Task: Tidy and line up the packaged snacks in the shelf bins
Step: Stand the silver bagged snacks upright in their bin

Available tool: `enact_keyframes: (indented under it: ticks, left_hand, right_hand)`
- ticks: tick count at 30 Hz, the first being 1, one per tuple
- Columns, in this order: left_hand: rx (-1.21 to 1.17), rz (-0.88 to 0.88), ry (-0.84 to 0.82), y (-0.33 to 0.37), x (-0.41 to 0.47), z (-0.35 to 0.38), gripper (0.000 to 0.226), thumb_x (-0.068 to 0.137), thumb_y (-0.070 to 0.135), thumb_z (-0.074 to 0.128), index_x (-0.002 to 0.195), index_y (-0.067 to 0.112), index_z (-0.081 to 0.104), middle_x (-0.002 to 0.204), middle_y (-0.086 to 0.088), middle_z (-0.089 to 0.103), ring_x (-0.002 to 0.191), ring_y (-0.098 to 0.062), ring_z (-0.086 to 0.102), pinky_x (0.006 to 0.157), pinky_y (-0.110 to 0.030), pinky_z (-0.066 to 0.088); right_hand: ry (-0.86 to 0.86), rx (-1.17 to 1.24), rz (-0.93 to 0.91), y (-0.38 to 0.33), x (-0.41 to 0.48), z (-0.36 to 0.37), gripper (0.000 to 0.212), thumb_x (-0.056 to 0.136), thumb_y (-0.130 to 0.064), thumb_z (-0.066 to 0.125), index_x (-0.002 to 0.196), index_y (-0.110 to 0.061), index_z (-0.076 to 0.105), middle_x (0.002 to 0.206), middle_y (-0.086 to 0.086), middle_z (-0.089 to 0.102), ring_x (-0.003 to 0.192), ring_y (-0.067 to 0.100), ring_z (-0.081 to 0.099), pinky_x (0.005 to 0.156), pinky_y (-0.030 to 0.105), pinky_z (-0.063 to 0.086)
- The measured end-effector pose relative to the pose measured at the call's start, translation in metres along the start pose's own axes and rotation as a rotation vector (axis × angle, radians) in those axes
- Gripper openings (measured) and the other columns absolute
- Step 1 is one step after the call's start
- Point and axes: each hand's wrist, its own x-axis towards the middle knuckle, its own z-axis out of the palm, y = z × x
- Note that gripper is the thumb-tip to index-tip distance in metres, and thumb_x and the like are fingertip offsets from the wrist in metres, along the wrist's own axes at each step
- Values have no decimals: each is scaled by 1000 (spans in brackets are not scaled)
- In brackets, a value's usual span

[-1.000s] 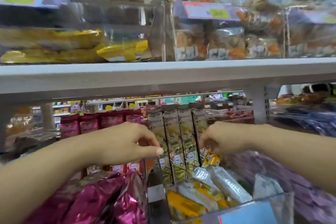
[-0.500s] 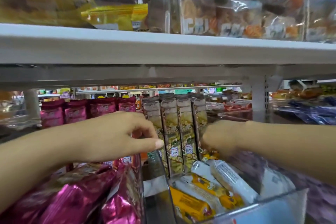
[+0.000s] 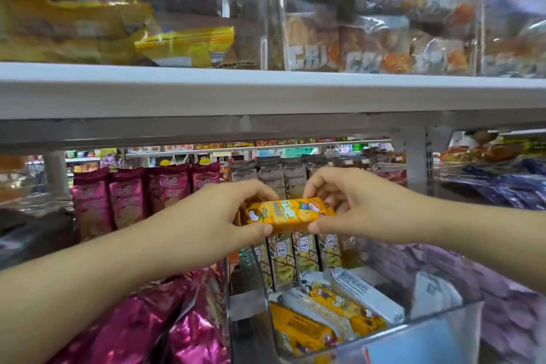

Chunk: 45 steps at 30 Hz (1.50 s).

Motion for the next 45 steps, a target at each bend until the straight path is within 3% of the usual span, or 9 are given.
enact_keyframes:
  ticks: [4, 7, 11, 17, 20, 26, 31, 40, 45]
  left_hand:
    - [-34, 10, 96, 0, -2, 4, 24, 85, 39, 63, 105, 46, 53, 79, 24, 62, 69, 5, 55, 58, -11, 40]
    - [-73, -5, 175, 0, -4, 2, 19, 86, 35, 61, 103, 41, 57, 71, 31, 60, 55, 8, 55, 51, -8, 38]
    - [-31, -17, 212, -6, -6, 0, 24, 82, 39, 63, 106, 38, 61, 75, 18, 63, 70, 9, 57, 60, -7, 40]
    - [-32, -9, 186, -11, -7, 0, 22, 80, 43, 63, 102, 39, 61, 78, 11, 67, 72, 0, 60, 63, -14, 44]
    - [-43, -6, 188, -11, -8, 1, 24, 80, 43, 63, 103, 38, 62, 79, 10, 67, 72, -3, 60, 65, -18, 46]
    - [-64, -28, 198, -10, -8, 1, 22, 81, 41, 64, 103, 36, 62, 72, 9, 65, 64, 2, 61, 59, -14, 45]
    - [-23, -83, 304, -10, -8, 2, 19, 82, 39, 66, 100, 35, 61, 61, 13, 55, 61, 16, 51, 53, -5, 37]
    - [13, -132, 357, -14, -10, 1, 28, 81, 42, 65, 107, 33, 62, 70, 16, 54, 66, 19, 48, 55, -3, 35]
    - [22, -119, 348, -16, -11, 0, 26, 82, 42, 65, 106, 33, 61, 69, 15, 53, 66, 21, 47, 55, -3, 35]
  right_hand:
    - [-50, -24, 101, 5, -2, -1, 50, 72, -31, 79, 112, -29, 49, 106, -10, 58, 88, 8, 62, 80, 29, 54]
    - [-297, -184, 264, 13, 3, 2, 62, 78, -31, 75, 130, -18, 44, 111, -6, 64, 93, 10, 64, 84, 29, 54]
    - [-631, -320, 270, 20, 10, 27, 54, 85, -25, 69, 133, -13, 47, 114, -3, 68, 101, 16, 64, 93, 38, 50]
    - [-760, -577, 254, 21, 23, 49, 57, 89, -29, 63, 140, -14, 41, 131, 7, 53, 116, 25, 51, 86, 26, 38]
    - [-780, -577, 246, 19, 24, 50, 54, 89, -29, 64, 139, -18, 45, 132, 3, 52, 112, 19, 51, 82, 23, 33]
    - [-536, -401, 277, 24, 24, 44, 33, 76, -20, 71, 108, -22, 61, 75, -8, 60, 61, 4, 52, 58, 22, 44]
    - [-217, 164, 365, 13, 30, 19, 27, 83, -8, 64, 103, -23, 56, 75, 2, 60, 59, 12, 55, 54, 24, 47]
    - [-612, 127, 483, 3, 22, 67, 47, 80, -21, 75, 117, -17, 47, 99, 13, 64, 76, 22, 61, 68, 28, 55]
    - [-725, -111, 460, -15, 21, 63, 64, 78, -30, 76, 131, -11, 44, 80, -4, 57, 63, 9, 55, 53, 17, 49]
